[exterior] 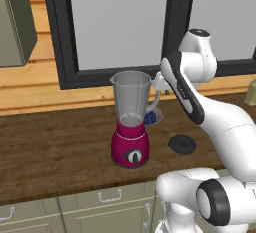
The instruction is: Close the lid blender by securely placing the lid on top.
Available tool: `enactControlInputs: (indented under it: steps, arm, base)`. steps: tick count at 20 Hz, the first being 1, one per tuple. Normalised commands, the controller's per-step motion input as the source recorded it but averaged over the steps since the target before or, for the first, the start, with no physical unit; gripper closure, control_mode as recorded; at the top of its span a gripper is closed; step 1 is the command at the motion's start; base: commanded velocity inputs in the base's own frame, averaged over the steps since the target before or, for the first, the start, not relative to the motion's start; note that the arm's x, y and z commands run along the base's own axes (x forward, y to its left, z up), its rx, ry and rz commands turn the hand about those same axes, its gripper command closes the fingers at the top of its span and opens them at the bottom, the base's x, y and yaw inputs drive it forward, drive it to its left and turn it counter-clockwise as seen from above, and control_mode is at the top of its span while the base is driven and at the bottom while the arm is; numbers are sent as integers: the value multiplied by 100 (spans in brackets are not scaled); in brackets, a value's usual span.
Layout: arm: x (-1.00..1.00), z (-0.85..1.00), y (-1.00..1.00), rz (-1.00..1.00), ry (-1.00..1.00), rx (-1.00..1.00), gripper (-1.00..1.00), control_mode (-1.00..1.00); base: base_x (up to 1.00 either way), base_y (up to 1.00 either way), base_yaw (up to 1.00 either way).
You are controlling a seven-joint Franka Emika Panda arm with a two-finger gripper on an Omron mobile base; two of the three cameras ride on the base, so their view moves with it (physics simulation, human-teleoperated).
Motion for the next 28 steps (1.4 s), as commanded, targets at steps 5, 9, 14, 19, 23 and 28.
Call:
enactControlInputs:
  steps: [5, 9, 14, 19, 23, 28]
  arm:
    - [-15, -5, 0, 0, 1, 0, -100, -100]
    - [-22, -24, -3, 0, 1, 0, -100, -100]
    - [-25, -39, -12, 0, 0, 0, -100, -100]
    - [-19, -38, -32, 0, 0, 0, -100, -100]
    - [-18, -36, -38, 0, 1, 0, -100, -100]
    - [-12, -30, -33, 0, 8, -3, -100, -100]
  base:
    - [0, 0, 0]
    - [0, 0, 0]
    - [0, 0, 0]
    - [0, 0, 0]
    - [0, 0, 0]
    - [0, 0, 0]
